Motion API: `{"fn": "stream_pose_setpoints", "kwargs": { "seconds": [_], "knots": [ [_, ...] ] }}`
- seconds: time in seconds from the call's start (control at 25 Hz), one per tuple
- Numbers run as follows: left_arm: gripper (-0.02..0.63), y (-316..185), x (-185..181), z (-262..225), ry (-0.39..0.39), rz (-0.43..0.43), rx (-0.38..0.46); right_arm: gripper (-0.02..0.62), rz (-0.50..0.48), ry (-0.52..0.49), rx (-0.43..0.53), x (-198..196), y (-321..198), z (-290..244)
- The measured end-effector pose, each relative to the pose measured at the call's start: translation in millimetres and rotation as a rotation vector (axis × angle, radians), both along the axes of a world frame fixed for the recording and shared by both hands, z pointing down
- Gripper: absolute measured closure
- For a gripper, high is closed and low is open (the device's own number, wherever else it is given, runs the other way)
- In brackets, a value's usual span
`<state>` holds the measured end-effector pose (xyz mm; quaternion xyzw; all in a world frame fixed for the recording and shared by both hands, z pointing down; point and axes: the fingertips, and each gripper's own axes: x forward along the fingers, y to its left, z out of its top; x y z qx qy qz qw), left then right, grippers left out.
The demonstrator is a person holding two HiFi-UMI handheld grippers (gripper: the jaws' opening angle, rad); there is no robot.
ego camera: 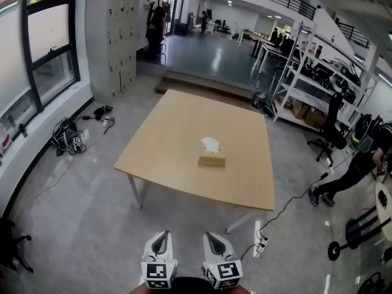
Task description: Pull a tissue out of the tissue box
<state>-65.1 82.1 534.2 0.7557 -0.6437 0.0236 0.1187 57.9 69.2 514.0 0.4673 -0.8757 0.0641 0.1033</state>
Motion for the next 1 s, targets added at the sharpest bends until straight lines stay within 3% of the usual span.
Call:
{"fn": "stream_pose_setpoints", "kwargs": {
  "seconds": [0.32,0.64,1.0],
  "knots": [
    [0.588,-8,-37,14,-0.009,0.015,-0.018,0.603,0.036,0.013,-0.016,-29,-9,11],
    [0.588,-15,-40,26,0.029,0.035,-0.057,0.603,0.022,0.019,-0.044,-43,-21,15],
    [0.588,-51,-43,30,0.003,-0.037,-0.098,0.603,0.012,-0.013,-0.086,-32,-74,37]
  ]
}}
